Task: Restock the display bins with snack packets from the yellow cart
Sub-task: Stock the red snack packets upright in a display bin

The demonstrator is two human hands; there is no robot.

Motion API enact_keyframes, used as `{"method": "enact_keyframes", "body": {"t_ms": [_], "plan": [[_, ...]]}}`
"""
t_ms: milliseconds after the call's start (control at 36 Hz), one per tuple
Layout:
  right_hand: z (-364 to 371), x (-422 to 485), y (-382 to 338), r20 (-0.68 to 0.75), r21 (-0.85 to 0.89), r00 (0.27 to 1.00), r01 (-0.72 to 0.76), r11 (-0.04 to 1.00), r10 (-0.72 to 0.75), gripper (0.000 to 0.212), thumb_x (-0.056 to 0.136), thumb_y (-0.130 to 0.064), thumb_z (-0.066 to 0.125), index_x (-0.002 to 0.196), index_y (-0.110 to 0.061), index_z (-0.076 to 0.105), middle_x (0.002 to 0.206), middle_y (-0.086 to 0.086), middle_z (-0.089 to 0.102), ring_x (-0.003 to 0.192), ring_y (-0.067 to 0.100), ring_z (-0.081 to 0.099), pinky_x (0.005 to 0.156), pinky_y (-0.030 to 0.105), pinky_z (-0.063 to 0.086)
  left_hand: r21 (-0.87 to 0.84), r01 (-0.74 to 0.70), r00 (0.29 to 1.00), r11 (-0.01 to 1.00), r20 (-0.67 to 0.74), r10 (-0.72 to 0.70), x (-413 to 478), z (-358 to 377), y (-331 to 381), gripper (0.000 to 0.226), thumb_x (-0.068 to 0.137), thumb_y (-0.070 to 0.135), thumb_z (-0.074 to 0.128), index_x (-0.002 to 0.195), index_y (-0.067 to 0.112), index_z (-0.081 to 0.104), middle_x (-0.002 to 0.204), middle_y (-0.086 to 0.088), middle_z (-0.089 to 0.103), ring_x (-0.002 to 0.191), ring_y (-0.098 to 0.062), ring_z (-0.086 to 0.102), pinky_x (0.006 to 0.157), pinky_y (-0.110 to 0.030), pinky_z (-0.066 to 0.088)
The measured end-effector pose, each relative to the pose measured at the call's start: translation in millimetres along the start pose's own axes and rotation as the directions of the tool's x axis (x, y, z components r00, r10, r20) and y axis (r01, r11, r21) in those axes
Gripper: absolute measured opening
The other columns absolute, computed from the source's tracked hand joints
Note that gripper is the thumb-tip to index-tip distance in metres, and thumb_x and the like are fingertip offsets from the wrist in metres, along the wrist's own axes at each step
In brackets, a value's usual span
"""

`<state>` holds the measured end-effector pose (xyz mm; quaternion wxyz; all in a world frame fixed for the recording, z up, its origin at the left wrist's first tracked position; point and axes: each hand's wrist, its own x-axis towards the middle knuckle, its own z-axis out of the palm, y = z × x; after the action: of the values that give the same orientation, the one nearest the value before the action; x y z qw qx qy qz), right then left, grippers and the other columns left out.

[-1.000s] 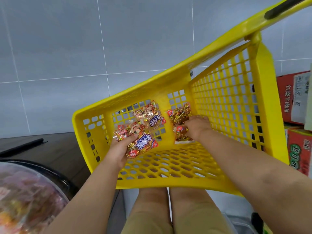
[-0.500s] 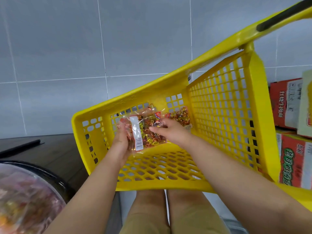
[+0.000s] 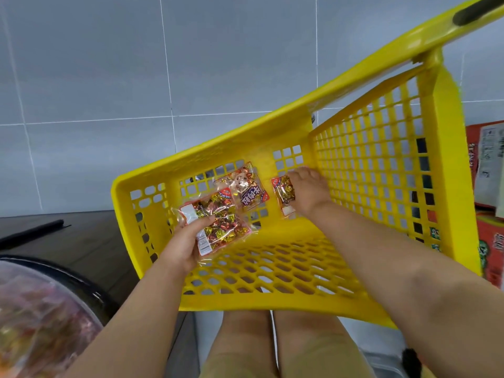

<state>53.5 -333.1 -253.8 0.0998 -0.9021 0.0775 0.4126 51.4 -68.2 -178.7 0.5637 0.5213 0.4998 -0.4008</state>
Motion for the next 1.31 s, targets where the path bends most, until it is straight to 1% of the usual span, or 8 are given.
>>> {"method": "enact_keyframes", "body": {"t_ms": [139, 333, 500, 639, 722, 889, 1083, 1306], "plan": [[3.6, 7.4, 7.6, -0.065, -0.206, 0.996, 0.043, 0.978, -0.058, 0.071, 0.078, -0.022, 0.069, 0.138, -0.016, 0.032, 0.138, 0.007, 0.036, 0.13, 0.027, 0.031, 0.106, 0.039, 0.026, -0.001, -0.02, 1.0, 1.0, -0.01, 0.02, 3.8, -14.7, -3.4, 0.049, 0.08, 0.014, 0.071, 0.126, 0.013, 0.054, 0.1, -0.012, 0.073, 0.071, -0.025, 0.073, 0.051, -0.034, 0.056], [-2.1, 7.5, 9.9, 0.022, -0.103, 1.0, -0.005, 0.995, 0.007, 0.077, 0.076, -0.029, 0.076, 0.135, -0.012, 0.03, 0.13, 0.013, 0.043, 0.118, 0.029, 0.046, 0.089, 0.037, 0.042, 0.032, -0.07, 0.998, 0.997, 0.003, 0.07, 0.5, -31.2, -2.8, 0.035, 0.081, 0.012, 0.07, 0.113, 0.02, 0.06, 0.092, -0.007, 0.076, 0.078, -0.028, 0.073, 0.055, -0.037, 0.057], [-13.7, 7.6, 5.9, -0.026, -0.325, 1.0, -0.001, 0.946, -0.008, 0.065, 0.073, -0.038, 0.075, 0.125, -0.016, 0.045, 0.131, 0.011, 0.035, 0.123, 0.03, 0.033, 0.102, 0.038, 0.03, 0.048, -0.082, 0.997, 0.995, 0.017, 0.082, -2.8, -38.5, -0.2, 0.036, 0.076, 0.012, 0.073, 0.107, 0.024, 0.06, 0.087, -0.003, 0.076, 0.073, -0.024, 0.074, 0.052, -0.033, 0.056], [-27.2, 3.8, 1.1, 0.13, -0.145, 0.992, 0.019, 0.989, 0.0, 0.055, 0.082, -0.034, 0.068, 0.127, -0.017, 0.043, 0.122, 0.007, 0.058, 0.109, 0.027, 0.057, 0.073, 0.03, 0.043, 0.058, -0.09, 0.996, 0.994, 0.016, 0.089, -5.3, -38.5, -1.5, 0.037, 0.076, 0.01, 0.075, 0.105, 0.026, 0.06, 0.087, -0.002, 0.076, 0.073, -0.025, 0.074, 0.051, -0.034, 0.056], [-36.6, -3.6, 1.3, 0.147, 0.116, 0.989, -0.042, 0.992, 0.025, 0.057, 0.08, -0.036, 0.072, 0.129, -0.016, 0.049, 0.125, 0.009, 0.058, 0.113, 0.027, 0.055, 0.079, 0.03, 0.045, 0.045, -0.094, 0.995, 0.995, -0.025, 0.095, -5.9, -34.8, -2.6, 0.033, 0.077, 0.009, 0.075, 0.101, 0.027, 0.06, 0.081, -0.001, 0.076, 0.069, -0.022, 0.073, 0.049, -0.033, 0.055], [-39.4, -5.4, -28.7, 0.176, 0.716, 0.984, -0.147, 0.683, 0.027, 0.037, 0.071, -0.034, 0.08, 0.101, -0.022, 0.061, 0.095, -0.002, 0.064, 0.087, 0.015, 0.062, 0.067, 0.022, 0.045, 0.043, -0.089, 0.992, 0.995, -0.085, 0.093, -5.7, -27.7, -9.7, 0.032, 0.076, 0.012, 0.076, 0.099, 0.027, 0.059, 0.079, -0.002, 0.075, 0.066, -0.022, 0.073, 0.05, -0.033, 0.055], [-7.8, 24.4, -87.8, 0.156, 0.702, 0.987, -0.131, 0.7, 0.028, 0.052, 0.071, -0.034, 0.081, 0.111, -0.007, 0.064, 0.124, 0.014, 0.055, 0.109, 0.027, 0.059, 0.095, 0.039, 0.049, -0.009, -0.114, 0.988, 0.993, -0.108, 0.112, -6.7, -27.5, -18.6, 0.046, 0.077, 0.008, 0.076, 0.116, 0.024, 0.057, 0.1, -0.009, 0.072, 0.085, -0.031, 0.072, 0.065, -0.044, 0.059], [12.0, 27.4, -101.5, 0.099, 0.551, 0.995, -0.053, 0.833, -0.002, 0.076, 0.075, -0.045, 0.075, 0.138, -0.014, 0.046, 0.15, 0.01, 0.017, 0.139, 0.024, 0.022, 0.11, 0.026, 0.025, -0.042, -0.116, 0.989, 0.992, -0.1, 0.111, -7.1, -32.0, -19.1, 0.049, 0.076, 0.01, 0.077, 0.118, 0.024, 0.056, 0.1, -0.01, 0.073, 0.079, -0.029, 0.073, 0.056, -0.039, 0.057]]}}
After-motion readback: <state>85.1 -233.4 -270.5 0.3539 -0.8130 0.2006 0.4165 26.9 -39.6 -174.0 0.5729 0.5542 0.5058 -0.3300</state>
